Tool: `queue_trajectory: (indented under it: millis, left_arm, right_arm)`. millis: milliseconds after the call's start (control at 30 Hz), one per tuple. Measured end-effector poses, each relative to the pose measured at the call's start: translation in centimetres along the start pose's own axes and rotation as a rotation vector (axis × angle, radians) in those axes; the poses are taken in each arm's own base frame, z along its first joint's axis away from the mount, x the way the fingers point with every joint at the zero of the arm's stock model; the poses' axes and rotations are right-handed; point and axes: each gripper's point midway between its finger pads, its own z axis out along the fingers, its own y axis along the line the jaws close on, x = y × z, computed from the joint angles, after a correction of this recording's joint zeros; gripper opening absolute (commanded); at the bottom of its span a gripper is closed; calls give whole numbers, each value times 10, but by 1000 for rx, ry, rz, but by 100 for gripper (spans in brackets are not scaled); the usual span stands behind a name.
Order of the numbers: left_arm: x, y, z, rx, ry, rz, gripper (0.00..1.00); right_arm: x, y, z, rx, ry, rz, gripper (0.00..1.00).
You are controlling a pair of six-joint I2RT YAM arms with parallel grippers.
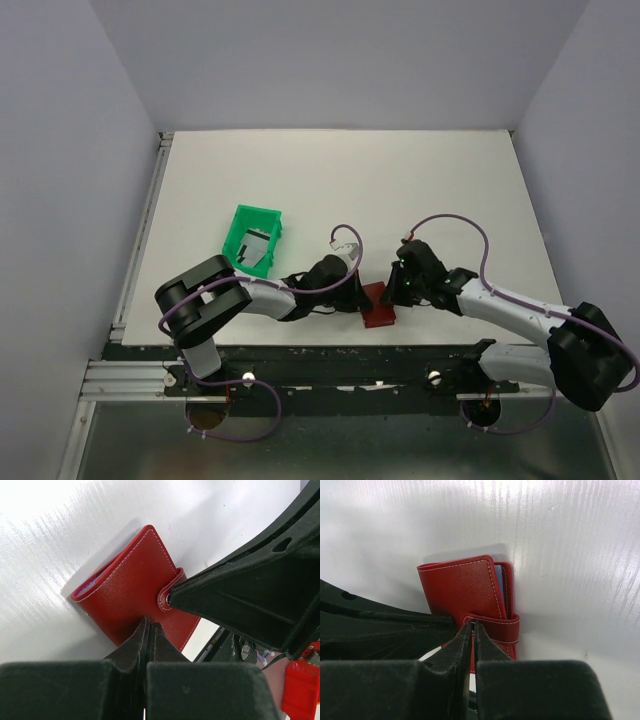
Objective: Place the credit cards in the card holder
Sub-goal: Close the card holder at the center of the board.
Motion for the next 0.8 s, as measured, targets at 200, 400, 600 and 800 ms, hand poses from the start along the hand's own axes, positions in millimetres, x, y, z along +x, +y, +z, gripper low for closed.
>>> queue_trajectory:
  millis: [200, 400, 600, 800]
  left_arm:
    - [0, 0, 0, 0, 0, 0, 0]
    - [0, 0, 0, -1, 0, 0, 0]
    - [0, 0, 0, -1, 0, 0, 0]
    - [0, 0, 0, -1, 0, 0, 0]
  right_arm:
    - [2, -1, 2, 2, 12, 1, 13]
    - [2, 0, 3, 2, 16, 1, 13]
    - [1, 1, 6, 15, 30, 0, 13]
    - [-2, 1, 8, 55, 67, -7, 13]
